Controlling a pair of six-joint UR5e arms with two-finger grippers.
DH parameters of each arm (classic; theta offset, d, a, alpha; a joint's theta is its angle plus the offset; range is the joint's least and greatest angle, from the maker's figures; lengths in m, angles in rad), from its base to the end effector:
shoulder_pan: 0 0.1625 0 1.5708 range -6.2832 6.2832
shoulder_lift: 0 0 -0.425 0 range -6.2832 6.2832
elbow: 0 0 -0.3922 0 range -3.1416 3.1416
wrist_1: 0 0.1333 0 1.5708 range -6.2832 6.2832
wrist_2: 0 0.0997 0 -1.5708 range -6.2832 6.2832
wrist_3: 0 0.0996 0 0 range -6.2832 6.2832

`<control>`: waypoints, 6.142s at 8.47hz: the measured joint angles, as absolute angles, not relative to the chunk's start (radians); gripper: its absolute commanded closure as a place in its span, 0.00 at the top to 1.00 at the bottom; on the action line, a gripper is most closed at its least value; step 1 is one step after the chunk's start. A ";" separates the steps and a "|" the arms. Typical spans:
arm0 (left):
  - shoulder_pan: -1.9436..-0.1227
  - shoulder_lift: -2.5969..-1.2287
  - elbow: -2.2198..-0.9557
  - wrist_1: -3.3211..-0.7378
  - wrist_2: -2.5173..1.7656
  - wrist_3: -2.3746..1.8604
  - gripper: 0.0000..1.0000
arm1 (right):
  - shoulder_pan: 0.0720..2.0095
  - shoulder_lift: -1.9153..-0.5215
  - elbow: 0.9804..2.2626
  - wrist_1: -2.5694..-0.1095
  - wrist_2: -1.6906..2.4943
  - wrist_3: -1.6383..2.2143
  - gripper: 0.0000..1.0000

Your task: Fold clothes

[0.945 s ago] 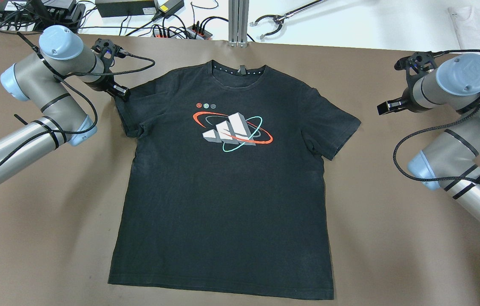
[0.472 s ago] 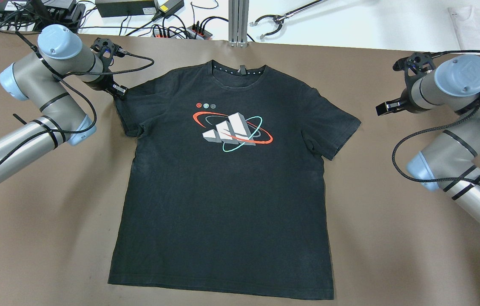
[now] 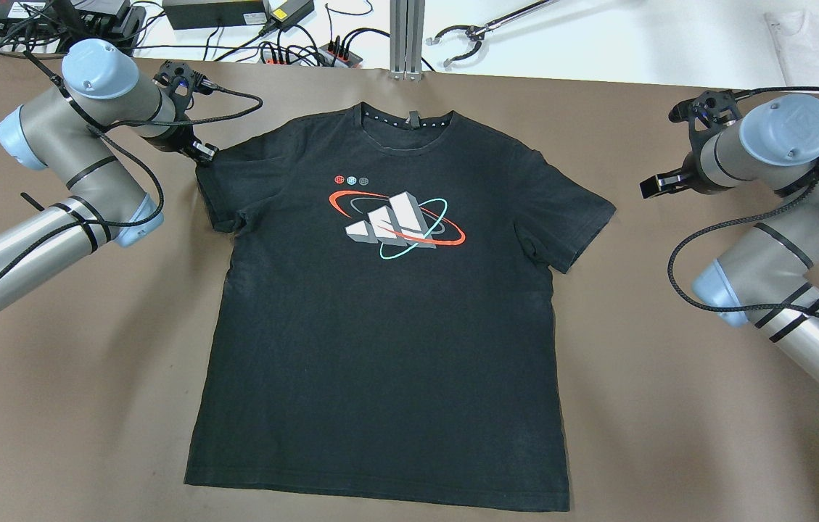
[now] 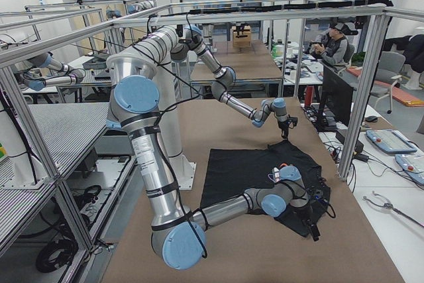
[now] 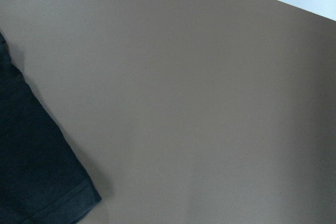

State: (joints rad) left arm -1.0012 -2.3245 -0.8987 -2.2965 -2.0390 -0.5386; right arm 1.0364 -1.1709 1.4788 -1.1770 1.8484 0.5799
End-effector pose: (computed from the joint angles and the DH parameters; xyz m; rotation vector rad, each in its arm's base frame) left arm 0.3651 -0.7339 0.4299 0.4412 0.7934 0.2178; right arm -0.2537 -0.6368 0.4439 0.4509 -0.5943 -0.0540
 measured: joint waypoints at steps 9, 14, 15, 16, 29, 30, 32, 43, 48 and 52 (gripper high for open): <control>-0.878 -2.374 -1.031 -2.288 -1.928 -0.943 0.00 | 1.028 -1.176 1.479 -1.174 1.848 0.580 0.94; -0.801 -2.426 -1.004 -2.280 -1.802 -1.042 0.00 | 1.026 -1.178 1.479 -1.174 1.847 0.580 0.94; -0.799 -2.430 -0.995 -2.279 -1.799 -1.045 0.00 | 1.024 -1.178 1.479 -1.174 1.847 0.580 0.94; -0.798 -2.433 -0.988 -2.278 -1.796 -1.050 0.00 | 1.022 -1.178 1.479 -1.174 1.847 0.580 0.94; -0.796 -2.499 -0.976 -2.281 -1.772 -1.106 1.00 | 0.996 -1.033 1.230 -0.954 1.863 0.804 0.73; -0.796 -2.499 -0.976 -2.281 -1.771 -1.106 1.00 | 0.979 -1.041 1.222 -0.919 1.860 0.833 0.69; -0.796 -2.498 -0.976 -2.282 -1.770 -1.106 1.00 | 0.941 -1.059 1.216 -0.884 1.839 0.852 0.71; -0.799 -2.496 -0.976 -2.283 -1.773 -1.096 1.00 | 0.922 -1.083 1.224 -0.853 1.827 0.887 0.00; -0.806 -2.487 -0.975 -2.283 -1.783 -1.066 1.00 | 0.912 -0.988 1.312 -1.008 1.828 1.034 0.00; -0.807 -2.474 -0.974 -2.284 -1.782 -1.049 1.00 | 0.832 -0.865 1.314 -1.153 1.741 1.208 0.00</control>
